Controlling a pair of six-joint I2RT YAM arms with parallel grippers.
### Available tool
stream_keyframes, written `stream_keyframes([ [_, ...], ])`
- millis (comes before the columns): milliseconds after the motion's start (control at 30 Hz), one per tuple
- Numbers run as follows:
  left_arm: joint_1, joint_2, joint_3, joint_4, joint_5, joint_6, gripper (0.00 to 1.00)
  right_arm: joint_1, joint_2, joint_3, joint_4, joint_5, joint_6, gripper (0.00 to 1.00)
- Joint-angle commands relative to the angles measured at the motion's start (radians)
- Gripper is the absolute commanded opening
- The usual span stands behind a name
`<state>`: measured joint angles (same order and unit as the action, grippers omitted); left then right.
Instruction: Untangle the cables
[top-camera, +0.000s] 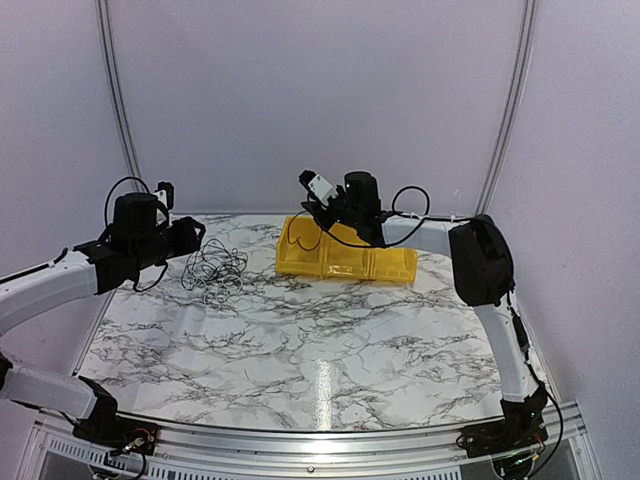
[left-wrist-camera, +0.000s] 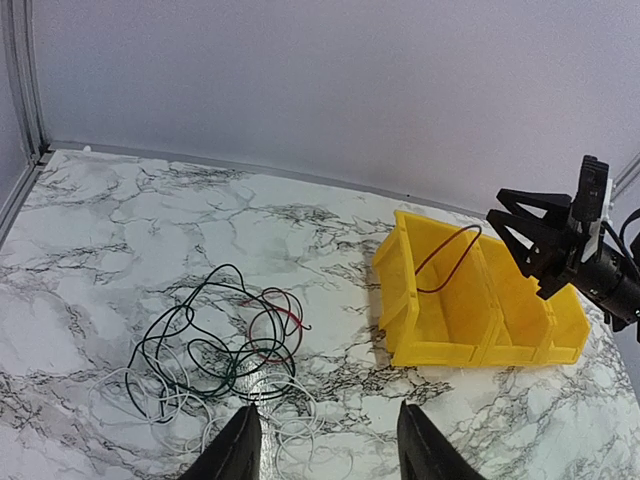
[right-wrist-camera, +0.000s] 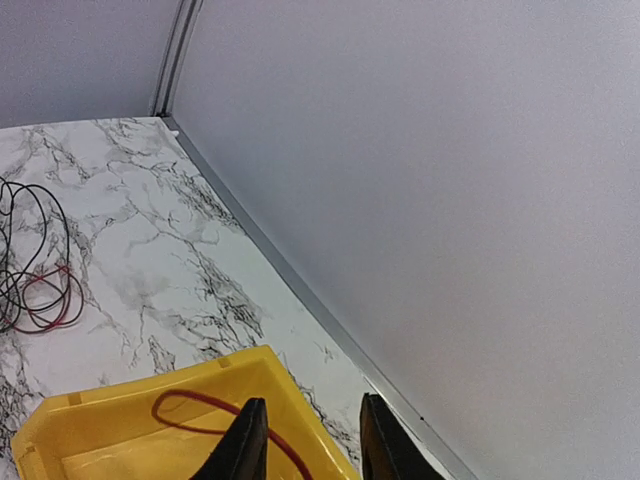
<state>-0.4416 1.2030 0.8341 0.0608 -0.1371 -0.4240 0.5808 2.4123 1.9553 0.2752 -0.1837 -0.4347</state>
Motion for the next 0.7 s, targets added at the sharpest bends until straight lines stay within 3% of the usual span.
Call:
stream_keyframes([
  [0, -0.005, 0.063, 0.073, -0.023, -0.033, -0.013, 0.49, 0.005, -0.089, -0.037, -0.034, 0.001, -0.004, 0.34],
  [200, -0.005, 0.202, 0.208, -0.051, -0.02, -0.032, 0.49, -0.023, -0.257, -0.177, -0.082, -0.093, 0.035, 0.39],
  [400, -0.004, 0.419, 0.436, -0.22, -0.01, -0.094, 0.48, -0.05, -0.448, -0.295, -0.153, -0.164, 0.074, 0.43],
  [667, 0.0, 0.7, 0.69, -0.352, 0.053, -0.183, 0.29, -0.095, -0.795, -0.619, -0.272, -0.261, 0.015, 0.43],
])
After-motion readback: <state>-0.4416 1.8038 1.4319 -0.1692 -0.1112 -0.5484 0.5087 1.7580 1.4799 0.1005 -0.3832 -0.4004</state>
